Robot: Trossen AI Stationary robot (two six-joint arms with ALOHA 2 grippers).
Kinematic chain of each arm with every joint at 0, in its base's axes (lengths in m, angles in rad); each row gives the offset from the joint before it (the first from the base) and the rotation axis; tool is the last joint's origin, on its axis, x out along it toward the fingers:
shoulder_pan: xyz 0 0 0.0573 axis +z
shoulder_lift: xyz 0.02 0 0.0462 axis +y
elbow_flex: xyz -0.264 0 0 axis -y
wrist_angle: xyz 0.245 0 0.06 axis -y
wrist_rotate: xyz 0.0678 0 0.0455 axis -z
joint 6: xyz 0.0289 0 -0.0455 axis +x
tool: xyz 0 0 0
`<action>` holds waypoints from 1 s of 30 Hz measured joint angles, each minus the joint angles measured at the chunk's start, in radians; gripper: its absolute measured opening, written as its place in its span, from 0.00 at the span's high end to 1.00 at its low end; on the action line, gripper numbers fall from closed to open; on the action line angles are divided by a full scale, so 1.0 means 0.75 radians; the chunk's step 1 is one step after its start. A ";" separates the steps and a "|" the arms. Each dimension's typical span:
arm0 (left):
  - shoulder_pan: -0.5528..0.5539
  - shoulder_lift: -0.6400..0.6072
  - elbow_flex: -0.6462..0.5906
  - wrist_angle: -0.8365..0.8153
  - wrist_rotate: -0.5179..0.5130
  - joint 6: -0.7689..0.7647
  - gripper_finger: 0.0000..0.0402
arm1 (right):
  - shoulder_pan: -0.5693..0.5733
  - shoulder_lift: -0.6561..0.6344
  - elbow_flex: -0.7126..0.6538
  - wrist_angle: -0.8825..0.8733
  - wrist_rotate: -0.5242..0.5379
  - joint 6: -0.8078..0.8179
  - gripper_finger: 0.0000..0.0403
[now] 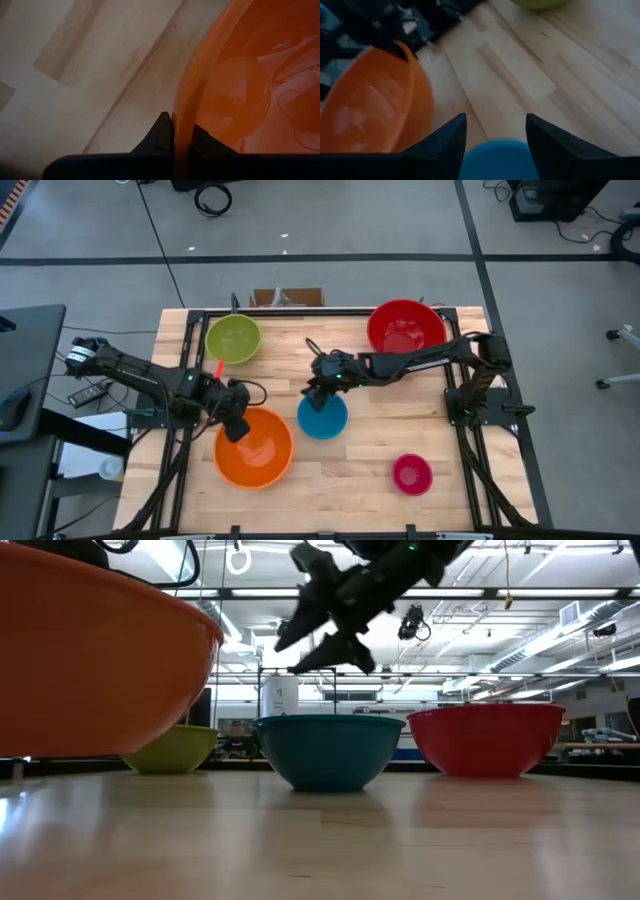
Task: Nest bowls inside each other
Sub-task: Stack the orange bowl on top of the red bowl
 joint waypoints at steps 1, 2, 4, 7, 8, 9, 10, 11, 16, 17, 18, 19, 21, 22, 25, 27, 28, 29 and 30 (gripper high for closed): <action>0.001 0.000 0.000 0.000 -0.001 -0.020 0.98 | 0.000 0.020 0.030 0.005 -0.010 -0.003 0.48; 0.001 0.000 0.000 0.001 -0.010 -0.041 0.98 | 0.000 0.041 0.059 0.003 -0.019 -0.008 0.48; 0.001 0.000 0.000 0.004 -0.051 -0.079 0.98 | 0.000 0.081 0.115 0.004 -0.049 -0.022 0.48; 0.002 0.000 0.000 0.005 -0.062 -0.102 0.98 | 0.000 0.150 0.201 0.004 -0.088 -0.027 0.48; 0.002 0.000 0.000 0.004 -0.060 -0.101 0.98 | 0.000 0.174 0.229 0.004 -0.108 -0.034 0.48; 0.001 0.000 0.000 0.004 -0.060 -0.100 0.98 | 0.000 0.199 0.254 0.001 -0.126 -0.046 0.48; 0.001 0.000 0.000 0.004 -0.060 -0.099 0.98 | 0.002 0.227 0.279 -0.005 -0.139 -0.061 0.48; 0.002 0.000 0.000 0.004 -0.062 -0.100 0.98 | 0.006 0.253 0.307 -0.006 -0.145 -0.072 0.48; 0.025 0.000 0.000 0.004 -0.143 -0.117 0.98 | 0.017 0.334 0.406 -0.076 -0.116 -0.096 0.48; 0.036 0.000 0.000 0.004 -0.153 -0.125 0.98 | 0.017 0.343 0.421 -0.088 -0.114 -0.096 0.48; 0.050 0.000 0.000 0.004 -0.166 -0.131 0.98 | 0.017 0.346 0.436 -0.105 -0.113 -0.097 0.48; 0.065 0.000 0.000 0.004 -0.177 -0.133 0.98 | 0.017 0.346 0.445 -0.116 -0.109 -0.104 0.48; 0.097 0.000 0.000 0.005 -0.195 -0.131 0.98 | 0.014 0.339 0.462 -0.126 -0.084 -0.132 0.48; 0.116 0.000 0.000 0.010 -0.201 -0.118 0.98 | 0.009 0.327 0.465 -0.154 -0.058 -0.149 0.48; 0.168 0.000 0.001 0.066 -0.210 -0.058 0.98 | -0.011 0.291 0.482 -0.252 0.044 -0.218 0.48; 0.208 0.000 0.008 0.096 -0.233 -0.008 0.98 | -0.034 0.263 0.489 -0.333 0.089 -0.275 0.48; 0.232 0.000 0.012 0.110 -0.245 0.017 0.98 | -0.046 0.252 0.491 -0.351 0.096 -0.306 0.48; 0.257 0.000 0.015 0.133 -0.265 0.054 0.98 | -0.059 0.237 0.491 -0.371 0.098 -0.331 0.48; 0.282 0.000 0.016 0.172 -0.282 0.101 0.98 | -0.071 0.222 0.491 -0.391 0.098 -0.346 0.48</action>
